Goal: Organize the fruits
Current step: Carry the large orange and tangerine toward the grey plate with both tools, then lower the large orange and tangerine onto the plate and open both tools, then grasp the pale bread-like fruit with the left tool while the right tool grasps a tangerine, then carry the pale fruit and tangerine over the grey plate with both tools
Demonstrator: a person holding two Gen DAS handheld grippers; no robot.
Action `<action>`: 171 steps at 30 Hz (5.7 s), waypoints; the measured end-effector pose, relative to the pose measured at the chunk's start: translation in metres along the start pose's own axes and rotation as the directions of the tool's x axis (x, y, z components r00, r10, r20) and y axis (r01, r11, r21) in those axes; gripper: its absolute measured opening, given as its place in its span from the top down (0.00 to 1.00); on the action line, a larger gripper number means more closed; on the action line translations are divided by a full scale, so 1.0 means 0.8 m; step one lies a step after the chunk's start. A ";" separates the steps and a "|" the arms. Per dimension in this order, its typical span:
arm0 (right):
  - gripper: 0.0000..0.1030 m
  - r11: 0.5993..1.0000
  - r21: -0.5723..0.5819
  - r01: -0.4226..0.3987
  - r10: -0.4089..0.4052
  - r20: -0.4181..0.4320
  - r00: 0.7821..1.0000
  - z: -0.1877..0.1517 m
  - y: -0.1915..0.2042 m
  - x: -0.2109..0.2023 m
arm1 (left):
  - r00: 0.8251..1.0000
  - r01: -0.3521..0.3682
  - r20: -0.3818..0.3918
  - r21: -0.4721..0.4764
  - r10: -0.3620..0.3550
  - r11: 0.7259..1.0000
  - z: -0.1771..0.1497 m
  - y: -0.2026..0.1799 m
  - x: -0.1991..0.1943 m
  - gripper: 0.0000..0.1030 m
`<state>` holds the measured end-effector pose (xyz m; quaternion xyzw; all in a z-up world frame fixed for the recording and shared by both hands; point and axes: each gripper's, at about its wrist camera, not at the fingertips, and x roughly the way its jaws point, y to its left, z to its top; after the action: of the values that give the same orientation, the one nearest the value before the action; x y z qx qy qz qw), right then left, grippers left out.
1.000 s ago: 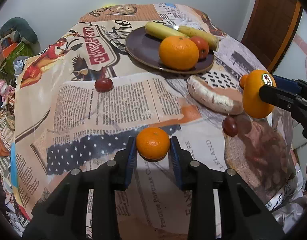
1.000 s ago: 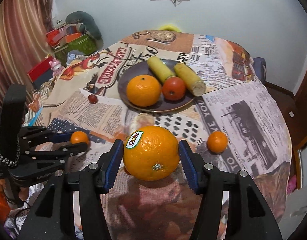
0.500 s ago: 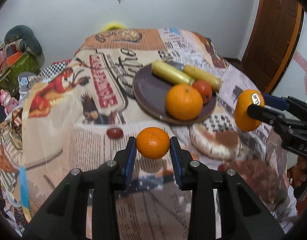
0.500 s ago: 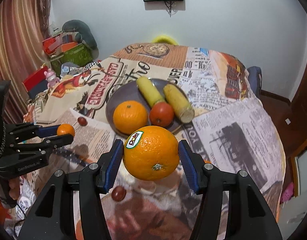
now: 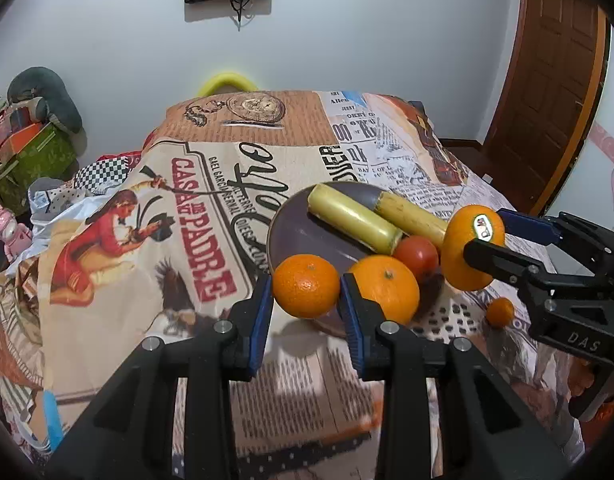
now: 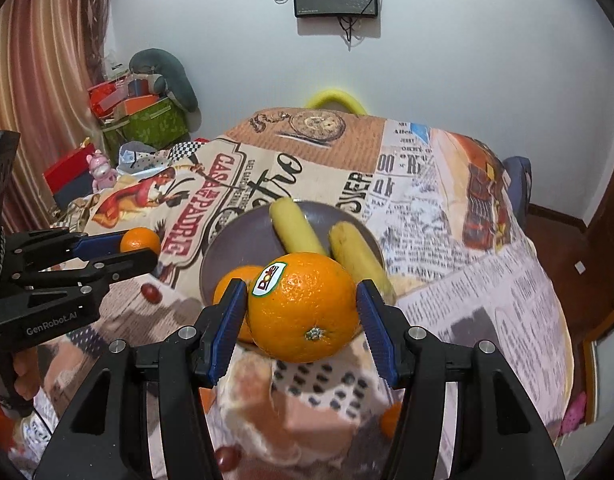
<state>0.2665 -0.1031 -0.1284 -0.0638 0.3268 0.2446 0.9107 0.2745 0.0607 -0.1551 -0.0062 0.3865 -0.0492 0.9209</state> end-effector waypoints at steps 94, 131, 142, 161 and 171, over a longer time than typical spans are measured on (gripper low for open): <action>0.08 0.986 0.103 0.132 -0.119 -0.122 0.985 -0.134 -0.092 -0.058 | 0.971 0.008 -0.240 -0.015 -0.011 1.000 -0.088 -0.124 0.053 0.13; 0.67 0.987 0.150 0.054 -0.027 -0.177 0.984 -0.128 -0.096 0.005 | 0.972 0.059 -0.224 -0.046 -0.068 0.997 -0.087 -0.122 0.075 0.57; 0.67 0.991 0.124 0.049 -0.035 -0.112 0.993 -0.110 -0.081 -0.034 | 0.983 0.072 -0.164 -0.053 -0.080 0.996 -0.077 -0.117 0.028 0.75; 0.67 0.996 0.077 0.035 -0.033 -0.037 0.999 -0.083 -0.044 -0.065 | 0.997 0.072 -0.036 -0.073 -0.075 0.995 -0.059 -0.087 -0.043 0.80; 0.67 0.999 0.043 0.017 -0.017 0.002 1.000 -0.057 -0.022 -0.060 | 0.999 0.024 0.038 -0.113 -0.019 0.993 -0.037 -0.043 -0.060 0.80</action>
<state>0.2173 -0.1500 -0.1348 -0.0469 0.3304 0.2301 0.9142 0.2169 0.0315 -0.1400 -0.0634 0.3718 -0.0370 0.9254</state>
